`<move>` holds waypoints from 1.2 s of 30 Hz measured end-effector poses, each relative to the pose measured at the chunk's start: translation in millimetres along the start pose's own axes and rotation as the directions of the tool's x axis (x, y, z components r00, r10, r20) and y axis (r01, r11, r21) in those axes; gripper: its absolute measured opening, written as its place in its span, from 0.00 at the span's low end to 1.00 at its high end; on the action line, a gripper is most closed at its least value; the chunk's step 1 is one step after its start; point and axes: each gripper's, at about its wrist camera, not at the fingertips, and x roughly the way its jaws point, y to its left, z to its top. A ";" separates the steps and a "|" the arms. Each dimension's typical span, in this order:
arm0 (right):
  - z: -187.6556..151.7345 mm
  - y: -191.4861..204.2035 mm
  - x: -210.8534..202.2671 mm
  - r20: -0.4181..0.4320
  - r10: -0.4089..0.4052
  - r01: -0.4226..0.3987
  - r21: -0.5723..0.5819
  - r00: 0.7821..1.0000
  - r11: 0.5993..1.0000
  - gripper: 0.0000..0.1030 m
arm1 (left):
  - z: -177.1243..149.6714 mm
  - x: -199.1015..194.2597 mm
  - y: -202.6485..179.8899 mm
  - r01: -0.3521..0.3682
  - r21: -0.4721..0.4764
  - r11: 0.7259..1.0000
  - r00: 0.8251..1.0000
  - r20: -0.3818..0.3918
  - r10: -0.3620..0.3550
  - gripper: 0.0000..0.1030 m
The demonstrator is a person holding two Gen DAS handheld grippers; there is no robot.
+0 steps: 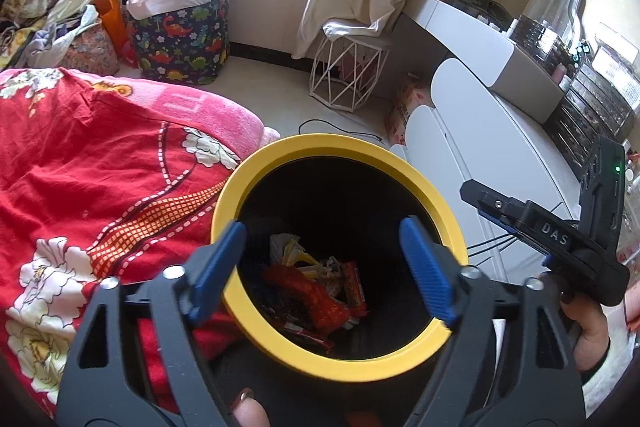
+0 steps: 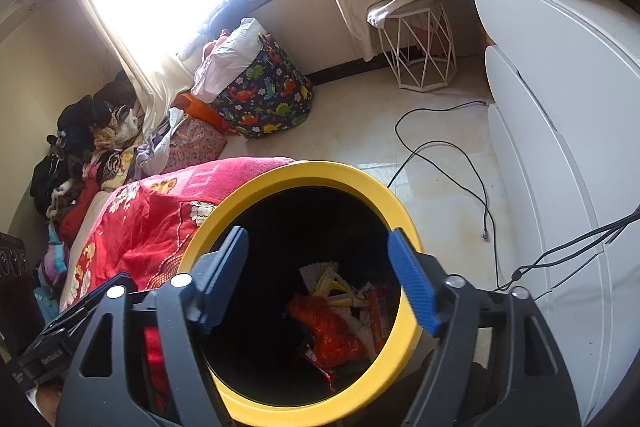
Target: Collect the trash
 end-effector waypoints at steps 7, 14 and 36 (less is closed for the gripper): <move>-1.2 5.7 -10.3 0.037 -0.006 0.007 -0.023 0.999 1.000 0.84 | -0.8 -11.5 5.8 -0.039 -0.001 0.999 0.999 0.027 0.039 0.89; -4.3 19.5 -22.7 0.082 0.007 -0.001 -0.068 0.997 0.998 0.91 | 0.0 -28.2 12.3 -0.074 -0.008 0.997 0.995 0.064 0.074 0.89; -33.9 76.1 -40.0 0.162 0.065 -0.021 -0.262 0.985 0.965 0.94 | -9.9 -84.5 47.6 -0.184 -0.099 0.978 0.965 0.171 0.199 0.89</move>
